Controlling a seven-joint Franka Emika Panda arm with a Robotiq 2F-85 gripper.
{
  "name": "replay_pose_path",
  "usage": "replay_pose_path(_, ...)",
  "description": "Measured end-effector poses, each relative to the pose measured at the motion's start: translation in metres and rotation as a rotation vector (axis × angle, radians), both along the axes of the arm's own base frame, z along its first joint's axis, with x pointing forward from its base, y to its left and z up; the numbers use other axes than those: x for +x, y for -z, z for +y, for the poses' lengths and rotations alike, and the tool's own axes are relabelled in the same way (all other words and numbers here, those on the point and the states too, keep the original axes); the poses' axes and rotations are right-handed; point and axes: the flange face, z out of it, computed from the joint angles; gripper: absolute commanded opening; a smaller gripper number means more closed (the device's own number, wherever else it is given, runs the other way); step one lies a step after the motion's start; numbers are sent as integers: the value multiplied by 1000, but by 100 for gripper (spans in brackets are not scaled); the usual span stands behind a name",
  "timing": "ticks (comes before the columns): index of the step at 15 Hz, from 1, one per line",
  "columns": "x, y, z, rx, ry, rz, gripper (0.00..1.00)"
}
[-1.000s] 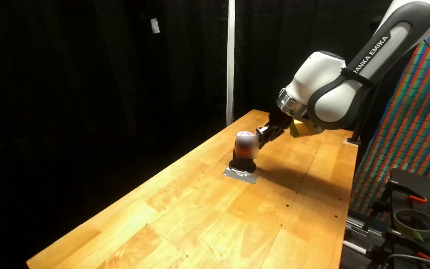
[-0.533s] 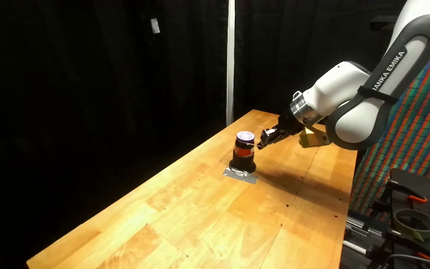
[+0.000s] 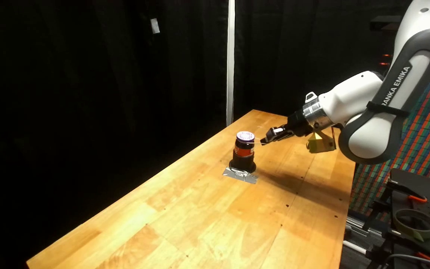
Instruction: Put a rubber band around the base of the cup
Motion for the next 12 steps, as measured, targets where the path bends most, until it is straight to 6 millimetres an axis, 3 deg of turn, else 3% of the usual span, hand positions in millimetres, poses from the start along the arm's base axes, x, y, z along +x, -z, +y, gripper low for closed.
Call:
replay_pose_path(9,-21,3,-5,49,31,-180,6)
replay_pose_path(10,-23,3,-6,59,34,-198,31)
replay_pose_path(11,-25,2,-8,68,38,-217,32)
replay_pose_path(12,-26,2,-8,76,39,-225,10)
